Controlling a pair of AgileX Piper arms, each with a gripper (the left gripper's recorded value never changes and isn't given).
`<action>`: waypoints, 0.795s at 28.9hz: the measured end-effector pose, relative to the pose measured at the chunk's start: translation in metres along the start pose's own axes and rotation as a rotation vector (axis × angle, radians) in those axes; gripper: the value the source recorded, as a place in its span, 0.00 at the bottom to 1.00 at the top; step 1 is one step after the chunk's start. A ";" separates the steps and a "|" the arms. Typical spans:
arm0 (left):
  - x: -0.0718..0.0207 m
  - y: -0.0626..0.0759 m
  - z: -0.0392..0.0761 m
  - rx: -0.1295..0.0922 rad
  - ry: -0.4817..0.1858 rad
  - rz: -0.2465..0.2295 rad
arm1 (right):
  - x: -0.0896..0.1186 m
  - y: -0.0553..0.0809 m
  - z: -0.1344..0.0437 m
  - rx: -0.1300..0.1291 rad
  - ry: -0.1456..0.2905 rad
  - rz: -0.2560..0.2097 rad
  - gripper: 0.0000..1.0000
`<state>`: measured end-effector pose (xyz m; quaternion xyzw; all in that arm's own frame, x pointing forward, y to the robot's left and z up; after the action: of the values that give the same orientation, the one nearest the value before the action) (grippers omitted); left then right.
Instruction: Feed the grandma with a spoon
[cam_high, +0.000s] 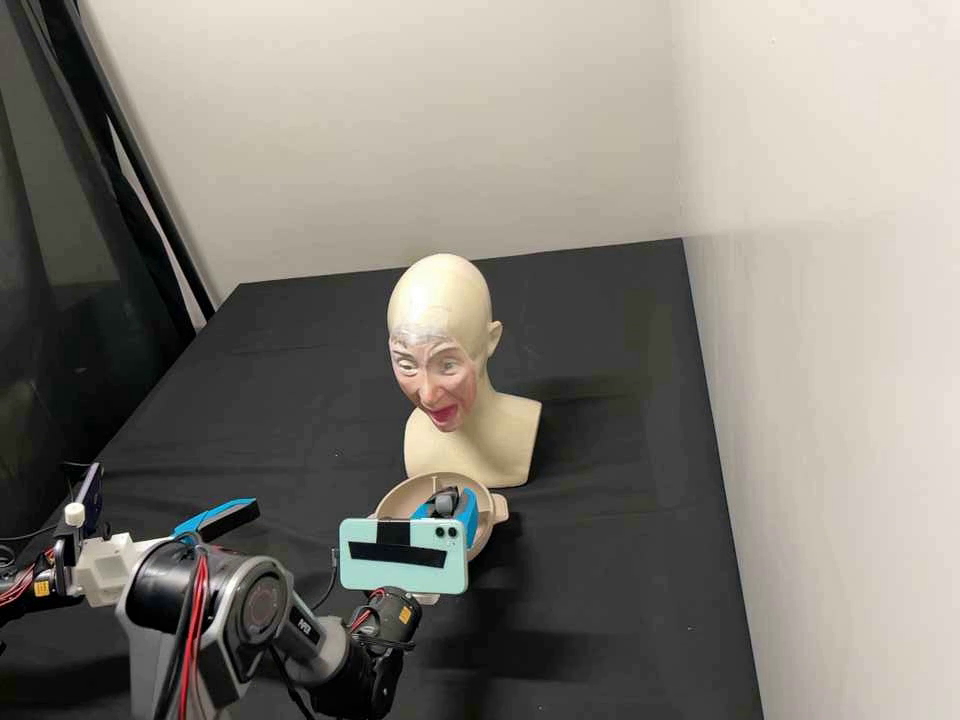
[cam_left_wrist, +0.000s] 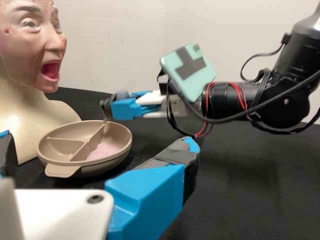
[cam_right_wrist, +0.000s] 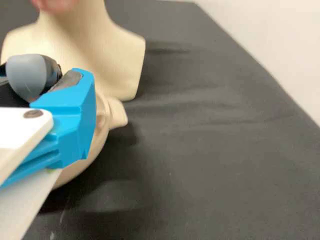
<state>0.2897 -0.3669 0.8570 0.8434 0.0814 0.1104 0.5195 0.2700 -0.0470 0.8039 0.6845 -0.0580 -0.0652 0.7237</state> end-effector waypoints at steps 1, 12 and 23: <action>0.0000 0.000 0.000 0.000 0.000 0.000 | -0.001 0.002 -0.002 0.006 0.012 0.005 0.00; -0.0001 0.000 -0.002 -0.001 0.005 0.002 | -0.007 0.018 -0.019 0.042 0.088 0.050 0.00; -0.0002 0.001 -0.004 -0.001 0.012 0.004 | -0.006 0.033 -0.038 0.061 0.148 0.087 0.00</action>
<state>0.2886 -0.3644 0.8595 0.8425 0.0828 0.1164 0.5194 0.2712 -0.0067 0.8343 0.7059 -0.0360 0.0189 0.7072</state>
